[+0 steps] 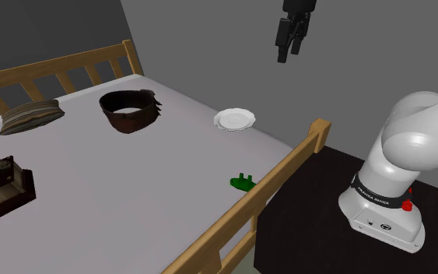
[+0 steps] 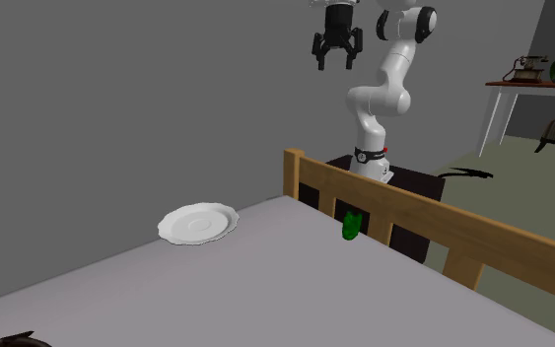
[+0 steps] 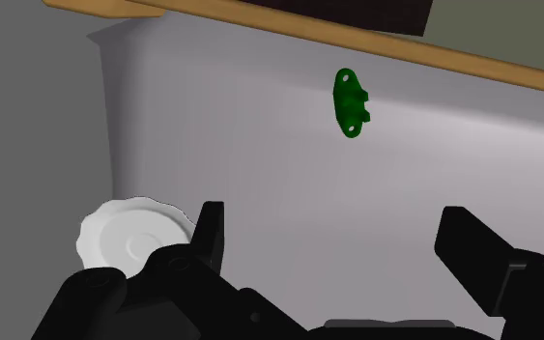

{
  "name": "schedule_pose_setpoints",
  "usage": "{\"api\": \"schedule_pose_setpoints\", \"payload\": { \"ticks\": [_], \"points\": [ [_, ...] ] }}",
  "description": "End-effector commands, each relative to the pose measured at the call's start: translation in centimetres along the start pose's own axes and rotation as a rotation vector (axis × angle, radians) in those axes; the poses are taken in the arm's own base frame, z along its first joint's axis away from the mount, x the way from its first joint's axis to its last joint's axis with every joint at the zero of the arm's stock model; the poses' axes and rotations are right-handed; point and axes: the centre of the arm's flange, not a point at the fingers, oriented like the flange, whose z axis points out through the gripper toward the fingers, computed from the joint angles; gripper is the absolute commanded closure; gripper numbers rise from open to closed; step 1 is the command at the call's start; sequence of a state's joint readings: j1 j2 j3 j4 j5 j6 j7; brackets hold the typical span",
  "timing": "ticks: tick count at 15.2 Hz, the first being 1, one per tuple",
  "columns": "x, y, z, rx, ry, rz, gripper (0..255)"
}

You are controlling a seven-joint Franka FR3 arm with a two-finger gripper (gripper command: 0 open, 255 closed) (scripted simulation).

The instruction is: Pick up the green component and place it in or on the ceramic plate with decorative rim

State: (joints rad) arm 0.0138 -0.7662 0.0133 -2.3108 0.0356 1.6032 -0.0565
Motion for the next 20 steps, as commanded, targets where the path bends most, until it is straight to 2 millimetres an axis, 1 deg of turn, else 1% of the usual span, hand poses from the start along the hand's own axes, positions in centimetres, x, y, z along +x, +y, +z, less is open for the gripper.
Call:
{"api": "schedule_pose_setpoints", "payload": {
  "ticks": [1, 20],
  "points": [
    [0.0, 0.0, 0.0, 0.000, 0.000, 0.000, 0],
    [1.9, -7.4, 23.9, -0.003, -0.007, -0.038, 0]
  ]
}}
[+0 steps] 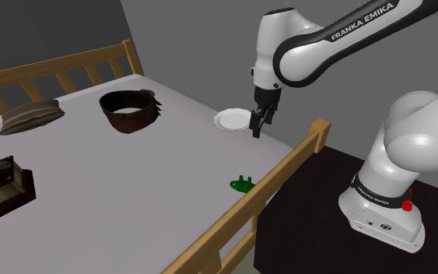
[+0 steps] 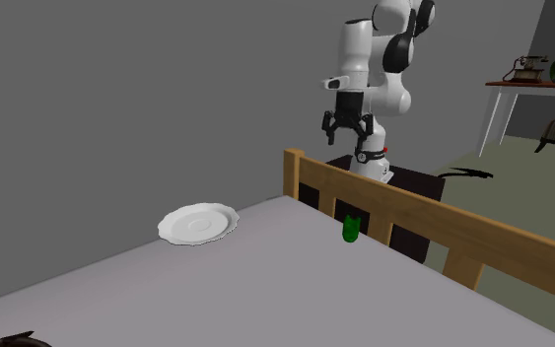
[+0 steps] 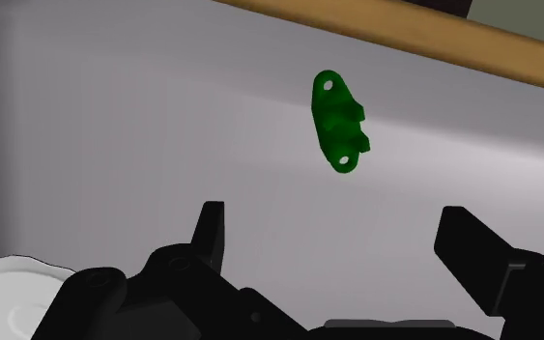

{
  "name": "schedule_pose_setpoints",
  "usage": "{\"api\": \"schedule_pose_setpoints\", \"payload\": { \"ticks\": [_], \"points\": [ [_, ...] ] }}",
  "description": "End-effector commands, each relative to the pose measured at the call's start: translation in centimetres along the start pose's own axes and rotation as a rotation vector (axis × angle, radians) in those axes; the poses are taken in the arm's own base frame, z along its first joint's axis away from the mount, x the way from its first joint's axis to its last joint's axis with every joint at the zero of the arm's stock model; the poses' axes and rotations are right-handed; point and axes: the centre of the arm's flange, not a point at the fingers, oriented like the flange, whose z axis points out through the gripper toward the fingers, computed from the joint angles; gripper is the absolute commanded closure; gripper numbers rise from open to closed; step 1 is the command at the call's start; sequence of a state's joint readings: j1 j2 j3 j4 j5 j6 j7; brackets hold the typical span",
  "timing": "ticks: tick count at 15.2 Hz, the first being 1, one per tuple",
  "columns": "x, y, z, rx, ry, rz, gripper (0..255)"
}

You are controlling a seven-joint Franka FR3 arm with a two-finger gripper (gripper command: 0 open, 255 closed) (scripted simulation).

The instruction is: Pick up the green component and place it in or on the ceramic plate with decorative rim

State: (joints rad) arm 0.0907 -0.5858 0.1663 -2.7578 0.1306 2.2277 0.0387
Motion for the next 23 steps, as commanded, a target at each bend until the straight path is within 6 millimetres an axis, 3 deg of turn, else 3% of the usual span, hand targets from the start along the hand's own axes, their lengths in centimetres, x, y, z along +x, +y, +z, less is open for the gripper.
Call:
{"api": "schedule_pose_setpoints", "payload": {
  "ticks": [1, 14, 23],
  "points": [
    [0.4, -1.0, 2.8, 0.000, 0.002, -0.004, 0],
    [1.7, -6.1, 19.2, -0.002, -0.002, -0.030, 0],
    [1.7, -6.1, 23.3, -0.002, -0.002, -0.031, 0]
  ]
}}
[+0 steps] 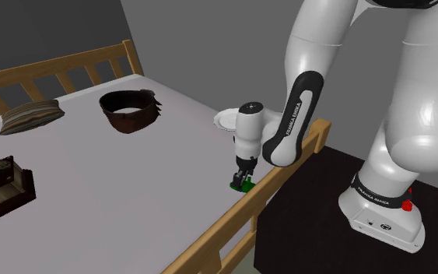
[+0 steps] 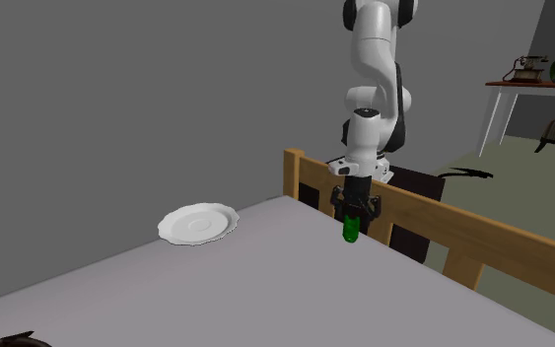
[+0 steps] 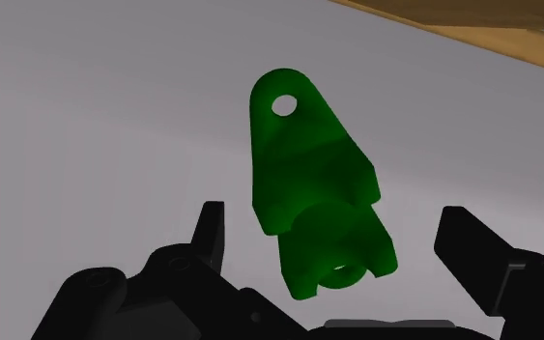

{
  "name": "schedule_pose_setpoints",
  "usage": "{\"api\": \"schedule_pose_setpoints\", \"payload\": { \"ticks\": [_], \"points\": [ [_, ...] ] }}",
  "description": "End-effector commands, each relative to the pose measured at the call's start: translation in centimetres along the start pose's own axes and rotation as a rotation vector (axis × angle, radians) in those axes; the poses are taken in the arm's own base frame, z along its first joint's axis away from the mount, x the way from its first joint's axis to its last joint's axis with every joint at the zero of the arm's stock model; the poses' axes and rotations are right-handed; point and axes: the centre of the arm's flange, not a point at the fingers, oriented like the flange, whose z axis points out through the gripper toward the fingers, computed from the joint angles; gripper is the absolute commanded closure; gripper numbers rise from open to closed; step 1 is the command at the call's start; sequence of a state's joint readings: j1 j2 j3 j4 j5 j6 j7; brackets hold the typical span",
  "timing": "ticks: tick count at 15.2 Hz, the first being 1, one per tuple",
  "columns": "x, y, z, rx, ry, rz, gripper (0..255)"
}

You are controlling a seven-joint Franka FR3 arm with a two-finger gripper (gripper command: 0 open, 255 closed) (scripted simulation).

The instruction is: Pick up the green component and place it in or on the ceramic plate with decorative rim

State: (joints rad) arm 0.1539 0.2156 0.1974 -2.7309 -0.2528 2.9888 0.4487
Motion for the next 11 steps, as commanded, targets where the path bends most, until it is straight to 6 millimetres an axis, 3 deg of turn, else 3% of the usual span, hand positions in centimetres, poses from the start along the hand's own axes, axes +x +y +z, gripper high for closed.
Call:
{"api": "schedule_pose_setpoints", "payload": {
  "ticks": [1, 7, 8, 11],
  "points": [
    [-0.08, 0.04, 0.45, 0.000, 0.000, -0.001, 0],
    [-0.08, 0.03, 0.45, 0.000, 0.000, -0.001, 0],
    [-0.08, 0.03, 0.45, 0.000, 0.000, -0.001, 255],
    [-0.08, 0.05, 0.45, 0.000, 0.000, -0.001, 255]
  ]
}}
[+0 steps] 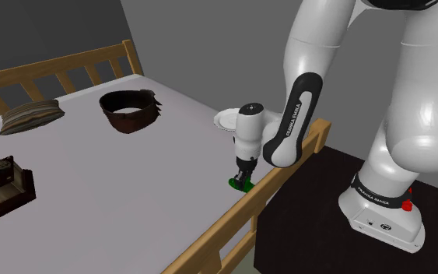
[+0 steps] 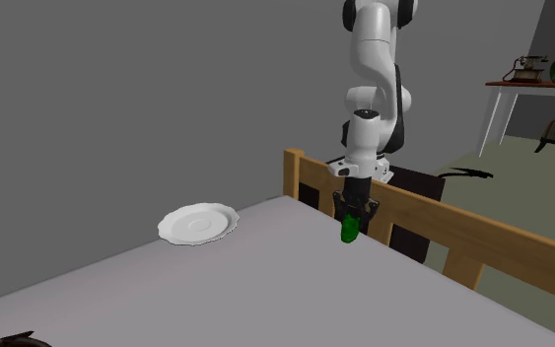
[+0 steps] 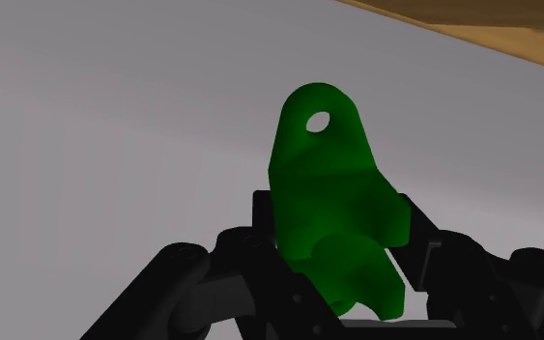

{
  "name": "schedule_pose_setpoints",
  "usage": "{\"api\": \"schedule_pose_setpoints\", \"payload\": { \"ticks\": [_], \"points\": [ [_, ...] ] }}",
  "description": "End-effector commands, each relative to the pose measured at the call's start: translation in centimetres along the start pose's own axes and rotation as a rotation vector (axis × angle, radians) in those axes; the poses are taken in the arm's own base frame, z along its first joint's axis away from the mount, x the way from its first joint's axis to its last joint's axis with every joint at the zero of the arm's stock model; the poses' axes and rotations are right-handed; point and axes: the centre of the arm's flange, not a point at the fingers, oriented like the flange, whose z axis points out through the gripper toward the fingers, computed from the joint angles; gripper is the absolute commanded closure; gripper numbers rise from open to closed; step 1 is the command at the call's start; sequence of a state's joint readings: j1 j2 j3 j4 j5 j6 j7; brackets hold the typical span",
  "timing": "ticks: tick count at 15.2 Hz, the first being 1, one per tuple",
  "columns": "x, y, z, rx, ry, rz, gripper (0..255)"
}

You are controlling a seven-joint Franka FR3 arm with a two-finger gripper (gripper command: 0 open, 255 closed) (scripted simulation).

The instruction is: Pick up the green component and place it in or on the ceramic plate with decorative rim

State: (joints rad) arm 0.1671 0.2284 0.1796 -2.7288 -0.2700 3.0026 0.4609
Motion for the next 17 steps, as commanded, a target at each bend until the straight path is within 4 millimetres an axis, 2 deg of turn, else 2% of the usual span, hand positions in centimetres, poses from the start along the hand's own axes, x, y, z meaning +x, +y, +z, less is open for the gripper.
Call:
{"api": "schedule_pose_setpoints", "payload": {
  "ticks": [1, 6, 17],
  "points": [
    [-0.1, 0.0, 0.1, 0.000, -0.003, 0.000, 255],
    [-0.1, 0.0, 0.1, 0.000, -0.003, 0.000, 255],
    [0.3, -0.1, -5.7, 0.000, -0.003, 0.000, 255]
  ]
}}
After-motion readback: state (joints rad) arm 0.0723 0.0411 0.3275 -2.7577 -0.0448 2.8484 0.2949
